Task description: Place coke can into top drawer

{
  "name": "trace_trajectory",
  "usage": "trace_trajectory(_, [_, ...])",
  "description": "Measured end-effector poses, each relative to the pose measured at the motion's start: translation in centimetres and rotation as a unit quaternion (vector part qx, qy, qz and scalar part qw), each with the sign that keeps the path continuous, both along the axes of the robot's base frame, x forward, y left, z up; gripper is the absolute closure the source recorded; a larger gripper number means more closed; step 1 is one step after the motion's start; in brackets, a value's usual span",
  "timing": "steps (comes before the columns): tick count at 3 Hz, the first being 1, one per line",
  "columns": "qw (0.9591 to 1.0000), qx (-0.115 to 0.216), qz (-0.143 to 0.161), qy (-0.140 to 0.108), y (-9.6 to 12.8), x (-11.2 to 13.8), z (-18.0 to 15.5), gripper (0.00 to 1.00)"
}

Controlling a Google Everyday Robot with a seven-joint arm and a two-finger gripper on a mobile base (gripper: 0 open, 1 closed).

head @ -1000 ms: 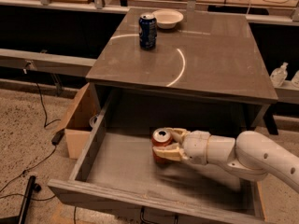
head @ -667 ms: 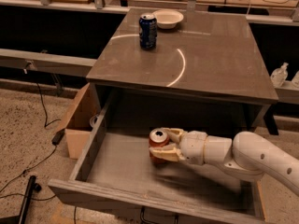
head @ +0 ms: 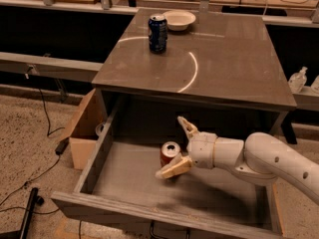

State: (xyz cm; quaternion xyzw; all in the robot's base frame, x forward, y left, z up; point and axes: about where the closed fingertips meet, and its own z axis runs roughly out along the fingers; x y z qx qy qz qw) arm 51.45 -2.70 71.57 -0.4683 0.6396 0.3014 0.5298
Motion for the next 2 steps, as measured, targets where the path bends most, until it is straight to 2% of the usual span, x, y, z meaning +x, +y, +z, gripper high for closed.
trace_trajectory(1, [0.999,-0.014,-0.04,-0.011,-3.7,0.1,2.5,0.0])
trace_trajectory(2, [0.9944,-0.054,-0.091,-0.007,-9.2,-0.7,4.3,0.0])
